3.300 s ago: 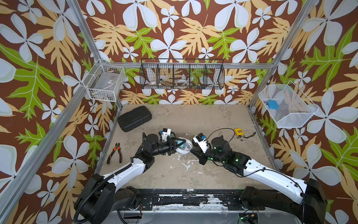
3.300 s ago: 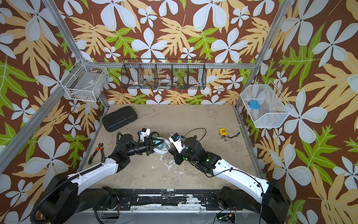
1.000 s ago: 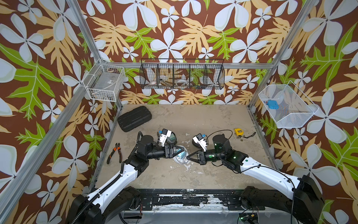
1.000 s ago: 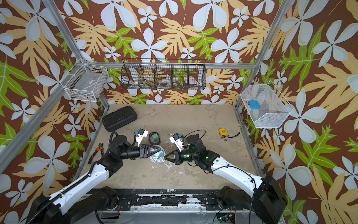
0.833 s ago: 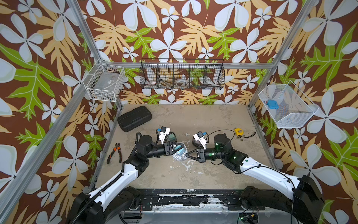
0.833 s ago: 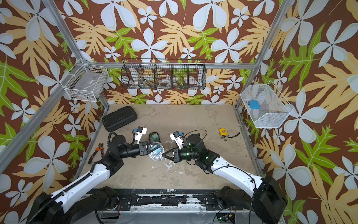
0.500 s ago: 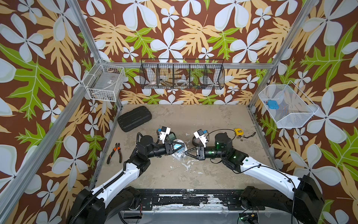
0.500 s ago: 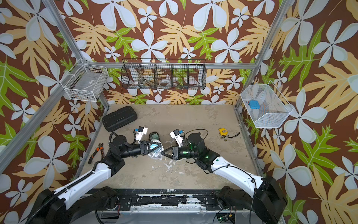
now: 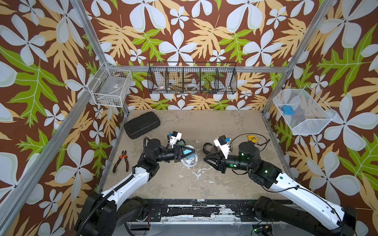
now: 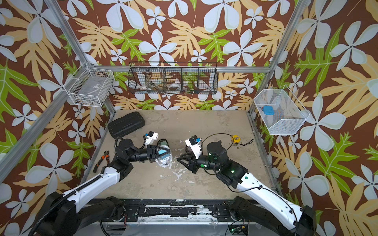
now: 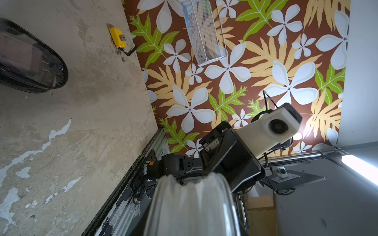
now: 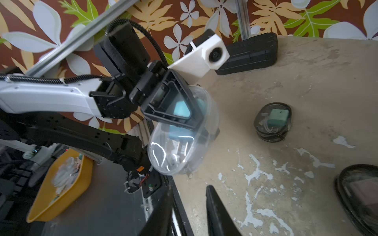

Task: Pack away charging kits
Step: Adjust the storage bag, then zip the zipper on the storage bag.

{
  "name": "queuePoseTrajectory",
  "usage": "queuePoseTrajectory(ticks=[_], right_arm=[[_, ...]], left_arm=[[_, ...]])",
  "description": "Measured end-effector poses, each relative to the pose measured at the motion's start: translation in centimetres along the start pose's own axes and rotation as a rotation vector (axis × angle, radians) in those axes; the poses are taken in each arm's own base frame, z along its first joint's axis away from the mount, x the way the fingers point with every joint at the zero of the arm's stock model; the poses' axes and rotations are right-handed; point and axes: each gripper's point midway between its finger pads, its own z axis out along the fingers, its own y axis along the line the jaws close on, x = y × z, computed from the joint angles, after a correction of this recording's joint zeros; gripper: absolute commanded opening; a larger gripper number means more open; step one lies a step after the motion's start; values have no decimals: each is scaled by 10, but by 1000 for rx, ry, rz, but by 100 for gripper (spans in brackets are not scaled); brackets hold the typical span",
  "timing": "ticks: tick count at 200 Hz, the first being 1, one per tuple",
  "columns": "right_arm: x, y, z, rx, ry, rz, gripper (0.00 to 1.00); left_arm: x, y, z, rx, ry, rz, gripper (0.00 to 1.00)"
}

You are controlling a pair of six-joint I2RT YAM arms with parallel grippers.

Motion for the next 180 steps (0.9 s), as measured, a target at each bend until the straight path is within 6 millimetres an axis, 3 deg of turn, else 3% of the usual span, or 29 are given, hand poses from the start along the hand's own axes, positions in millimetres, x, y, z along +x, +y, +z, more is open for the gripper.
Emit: queuePoseTrajectory(ticks=[49, 180], right_arm=[[13, 2, 10, 21, 29, -119, 46], [17, 16, 29, -33, 58, -233, 40]], left_arm=[[6, -6, 0, 22, 39, -27, 9], [10, -7, -2, 32, 43, -72, 11]])
